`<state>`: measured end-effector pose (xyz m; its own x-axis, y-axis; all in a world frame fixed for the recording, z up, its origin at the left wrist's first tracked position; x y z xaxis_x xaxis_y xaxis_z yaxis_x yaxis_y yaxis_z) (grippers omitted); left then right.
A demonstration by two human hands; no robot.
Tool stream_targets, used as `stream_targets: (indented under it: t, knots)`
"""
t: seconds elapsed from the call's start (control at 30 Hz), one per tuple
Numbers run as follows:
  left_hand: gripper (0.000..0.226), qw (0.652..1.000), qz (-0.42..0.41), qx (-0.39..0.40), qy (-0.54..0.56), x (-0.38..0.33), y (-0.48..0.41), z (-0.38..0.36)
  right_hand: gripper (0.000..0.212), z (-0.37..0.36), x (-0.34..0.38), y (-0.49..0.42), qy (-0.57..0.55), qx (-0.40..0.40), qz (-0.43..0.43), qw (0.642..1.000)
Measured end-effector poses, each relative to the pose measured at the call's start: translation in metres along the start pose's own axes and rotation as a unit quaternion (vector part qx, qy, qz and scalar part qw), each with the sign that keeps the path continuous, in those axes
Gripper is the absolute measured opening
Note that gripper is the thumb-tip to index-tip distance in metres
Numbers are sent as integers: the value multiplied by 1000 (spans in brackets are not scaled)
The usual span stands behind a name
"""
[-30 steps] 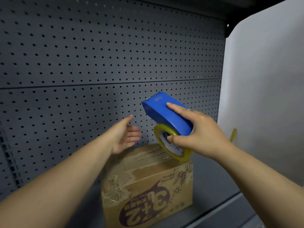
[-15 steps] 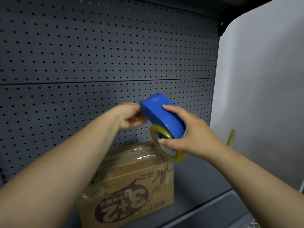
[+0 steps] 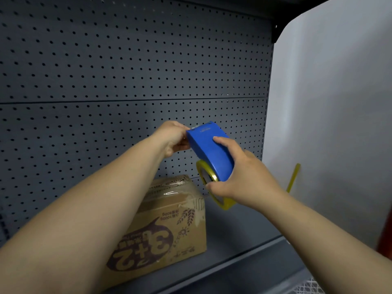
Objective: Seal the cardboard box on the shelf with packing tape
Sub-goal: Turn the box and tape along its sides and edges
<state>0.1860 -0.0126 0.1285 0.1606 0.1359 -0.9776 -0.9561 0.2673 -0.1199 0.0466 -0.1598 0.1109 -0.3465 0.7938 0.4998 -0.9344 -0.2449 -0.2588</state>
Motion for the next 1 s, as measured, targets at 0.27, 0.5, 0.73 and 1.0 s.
stream_targets:
  t: [0.27, 0.5, 0.73, 1.0]
  knots:
    - [11, 999, -35, -23, -26, -22, -7, -6, 91, 7, -22, 28, 3, -6, -18, 1000]
    - [7, 997, -28, -26, -66, -27, -23, 10, 89, 1, -27, 43, -26, 10, -21, 999]
    - [13, 984, 21, 0, -178, 8, -53, 25, 85, -21, -25, 25, -22, 40, -46, 998]
    - [27, 953, 86, 67, -284, 72, -80, 21, 83, -44, -27, -1, -13, 73, -95, 993]
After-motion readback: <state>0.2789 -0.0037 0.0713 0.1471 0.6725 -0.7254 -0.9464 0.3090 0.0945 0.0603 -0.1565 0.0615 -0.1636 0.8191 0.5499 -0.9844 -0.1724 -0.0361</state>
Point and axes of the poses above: each hand's wrist, its own y-axis away from the middle knuckle, its own z-axis out of the back of the hand, x = y × z, the point moved 10 cm from there along -y, towards the middle knuckle, and after that the axes turned 15 degrees about x, right-handed, at the moved point
